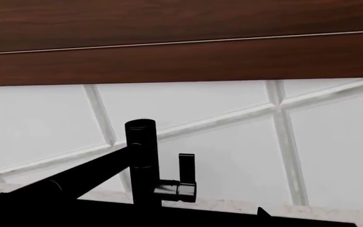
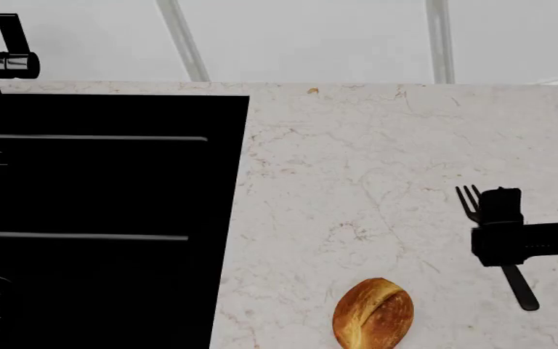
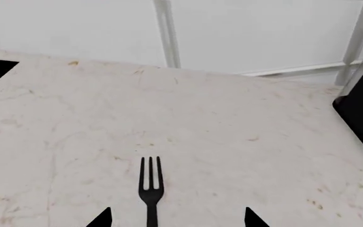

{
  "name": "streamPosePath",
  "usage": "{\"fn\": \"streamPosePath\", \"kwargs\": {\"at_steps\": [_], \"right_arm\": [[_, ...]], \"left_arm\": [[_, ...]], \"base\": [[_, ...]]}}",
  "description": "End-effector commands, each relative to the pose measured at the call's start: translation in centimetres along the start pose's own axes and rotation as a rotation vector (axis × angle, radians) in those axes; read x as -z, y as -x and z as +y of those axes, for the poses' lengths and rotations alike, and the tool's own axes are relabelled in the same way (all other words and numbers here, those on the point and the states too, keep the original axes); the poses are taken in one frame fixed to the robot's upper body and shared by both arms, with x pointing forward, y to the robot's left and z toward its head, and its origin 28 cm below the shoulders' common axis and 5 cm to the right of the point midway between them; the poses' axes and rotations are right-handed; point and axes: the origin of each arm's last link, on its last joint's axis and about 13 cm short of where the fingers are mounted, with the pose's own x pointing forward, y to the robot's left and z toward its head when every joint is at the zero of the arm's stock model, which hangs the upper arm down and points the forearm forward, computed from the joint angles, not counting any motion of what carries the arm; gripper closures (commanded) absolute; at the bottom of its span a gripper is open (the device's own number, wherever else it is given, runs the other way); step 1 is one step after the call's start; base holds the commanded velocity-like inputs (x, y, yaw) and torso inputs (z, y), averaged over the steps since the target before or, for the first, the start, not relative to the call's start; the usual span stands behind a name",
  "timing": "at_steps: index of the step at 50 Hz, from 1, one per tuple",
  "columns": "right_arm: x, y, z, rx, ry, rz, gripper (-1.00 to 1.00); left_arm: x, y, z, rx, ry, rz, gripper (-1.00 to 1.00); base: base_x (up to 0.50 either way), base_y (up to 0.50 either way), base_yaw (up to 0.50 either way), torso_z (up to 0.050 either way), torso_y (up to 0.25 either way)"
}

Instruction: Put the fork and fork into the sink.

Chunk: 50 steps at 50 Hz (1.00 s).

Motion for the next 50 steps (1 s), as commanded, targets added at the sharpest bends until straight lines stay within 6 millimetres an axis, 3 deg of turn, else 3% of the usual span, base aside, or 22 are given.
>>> {"fn": "streamPosePath", "kwargs": {"at_steps": [1, 18, 50], "right_arm": [[0.5, -1.6, 0.3, -0.012, 0.021, 0.005, -1.00], [1.3, -3.9, 1.7, -0.058, 0.050, 0.022, -1.00], [5.5, -4.4, 2.0, -0.065, -0.021, 0.104, -1.00]], "left_arm": [[0.2, 0.0, 0.0, 0.003, -0.002, 0.004, -1.00], [0.2, 0.0, 0.1, 0.000, 0.000, 0.003, -1.00], [0.5, 0.2, 0.1, 0.001, 0.000, 0.010, -1.00]], "base": [[0.00, 0.00, 0.00, 0.000, 0.000], [0.00, 0.00, 0.00, 0.000, 0.000], [0.00, 0.00, 0.00, 0.000, 0.000]]}}
